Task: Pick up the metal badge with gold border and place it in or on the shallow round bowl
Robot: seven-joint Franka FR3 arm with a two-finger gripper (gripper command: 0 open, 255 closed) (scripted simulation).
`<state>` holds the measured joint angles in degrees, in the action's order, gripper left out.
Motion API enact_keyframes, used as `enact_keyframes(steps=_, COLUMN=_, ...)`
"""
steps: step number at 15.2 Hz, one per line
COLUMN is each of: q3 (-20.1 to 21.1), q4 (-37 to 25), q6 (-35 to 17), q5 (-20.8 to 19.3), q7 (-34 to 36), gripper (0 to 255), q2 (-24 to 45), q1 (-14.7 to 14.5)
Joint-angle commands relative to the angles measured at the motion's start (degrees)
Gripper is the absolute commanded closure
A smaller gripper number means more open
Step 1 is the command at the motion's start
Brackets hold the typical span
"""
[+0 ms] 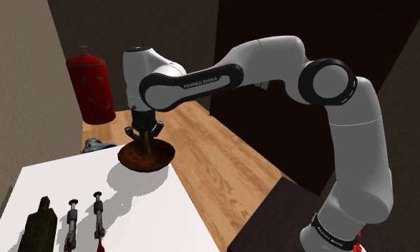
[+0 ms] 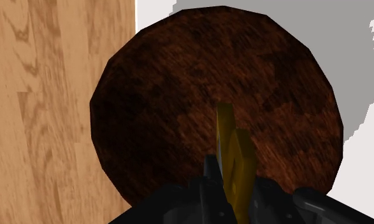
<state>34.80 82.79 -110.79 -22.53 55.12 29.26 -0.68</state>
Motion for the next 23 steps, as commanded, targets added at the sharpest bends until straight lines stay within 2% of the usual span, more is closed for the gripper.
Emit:
enact_keyframes(steps=1, q3=0.0, q4=0.1, q6=-0.2, q5=-0.1, q7=0.1, gripper=255, q2=0.1, q1=0.0)
enact_keyframes(steps=6, q3=0.0, q4=0.1, q6=-0.2, q5=-0.1, q7=0.1, gripper=255, q2=0.1, q1=0.0)
enact_keyframes(steps=7, q3=0.0, q4=0.1, q6=-0.2, q5=-0.1, q7=0.1, gripper=0, q2=0.1, q1=0.0)
enact_keyframes(steps=12, q3=0.0, q4=0.1, q6=-0.2, q5=-0.1, q7=0.1, gripper=0, q2=0.1, q1=0.0)
enact_keyframes(steps=16, q3=0.8, q4=-4.7, q6=5.9, q5=1.2, q7=-0.9, gripper=0, q2=-1.6, q1=-0.5)
enact_keyframes(steps=23, q3=0.8, q4=-4.7, q6=5.9, q5=1.2, q7=-0.9, gripper=0, q2=-1.6, q1=-0.5)
